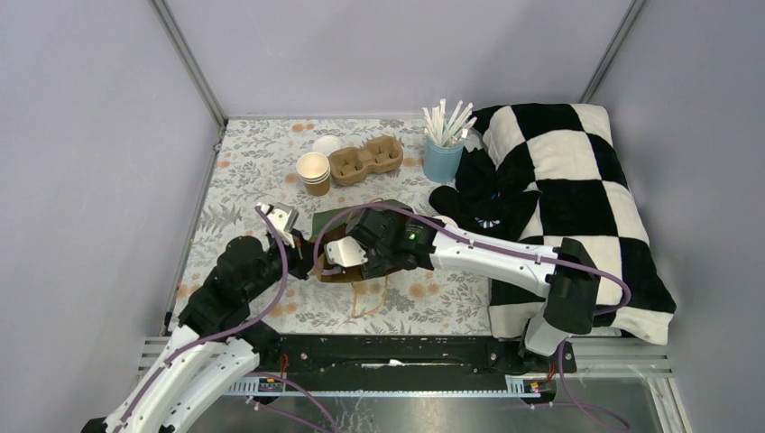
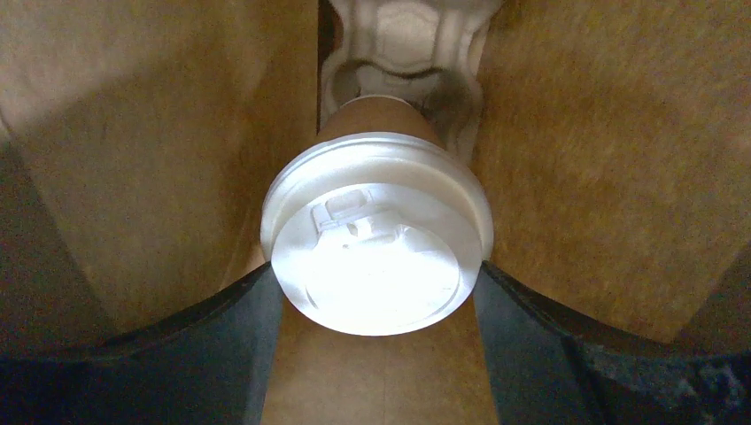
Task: Pack the takeout coffee
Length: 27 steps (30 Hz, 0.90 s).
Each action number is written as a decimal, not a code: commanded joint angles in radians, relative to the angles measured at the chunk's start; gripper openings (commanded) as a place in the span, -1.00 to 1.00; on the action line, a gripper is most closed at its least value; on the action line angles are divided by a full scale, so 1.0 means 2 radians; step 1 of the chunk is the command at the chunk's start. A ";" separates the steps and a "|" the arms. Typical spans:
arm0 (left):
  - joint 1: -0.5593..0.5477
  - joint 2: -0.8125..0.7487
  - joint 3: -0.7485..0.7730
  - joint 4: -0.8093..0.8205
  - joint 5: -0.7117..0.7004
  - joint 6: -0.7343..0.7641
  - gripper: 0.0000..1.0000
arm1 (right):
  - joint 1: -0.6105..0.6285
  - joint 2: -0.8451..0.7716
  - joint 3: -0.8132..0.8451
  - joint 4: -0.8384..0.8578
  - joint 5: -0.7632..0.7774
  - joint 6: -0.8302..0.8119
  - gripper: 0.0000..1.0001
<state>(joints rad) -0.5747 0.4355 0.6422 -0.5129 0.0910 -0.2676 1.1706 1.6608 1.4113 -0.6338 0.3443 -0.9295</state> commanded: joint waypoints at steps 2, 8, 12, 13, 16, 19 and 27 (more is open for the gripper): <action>0.001 0.019 -0.003 0.035 0.024 0.013 -1.00 | -0.022 0.014 0.006 0.056 -0.042 -0.026 -0.36; 0.001 0.011 -0.007 0.038 0.030 0.012 -1.00 | -0.038 0.010 -0.004 0.088 -0.052 -0.041 -0.40; 0.001 0.016 -0.009 0.038 0.033 0.010 -1.00 | -0.048 0.023 -0.005 0.090 -0.041 -0.053 -0.39; 0.001 0.019 -0.009 0.037 0.034 0.010 -1.00 | -0.050 0.024 -0.007 0.097 -0.041 -0.057 -0.40; 0.001 0.021 -0.009 0.037 0.033 0.010 -1.00 | -0.054 0.028 -0.006 0.102 -0.037 -0.069 -0.39; 0.001 0.019 -0.008 0.038 0.037 0.012 -1.00 | -0.065 0.022 -0.022 0.106 -0.047 -0.083 -0.39; 0.001 0.004 -0.006 0.035 0.004 0.007 -1.00 | -0.072 -0.016 -0.071 0.117 -0.072 -0.077 -0.45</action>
<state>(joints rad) -0.5743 0.4652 0.6273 -0.4923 0.1181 -0.2581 1.0351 1.7081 1.3022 -0.4244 0.2291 -1.0721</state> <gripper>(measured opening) 0.004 0.799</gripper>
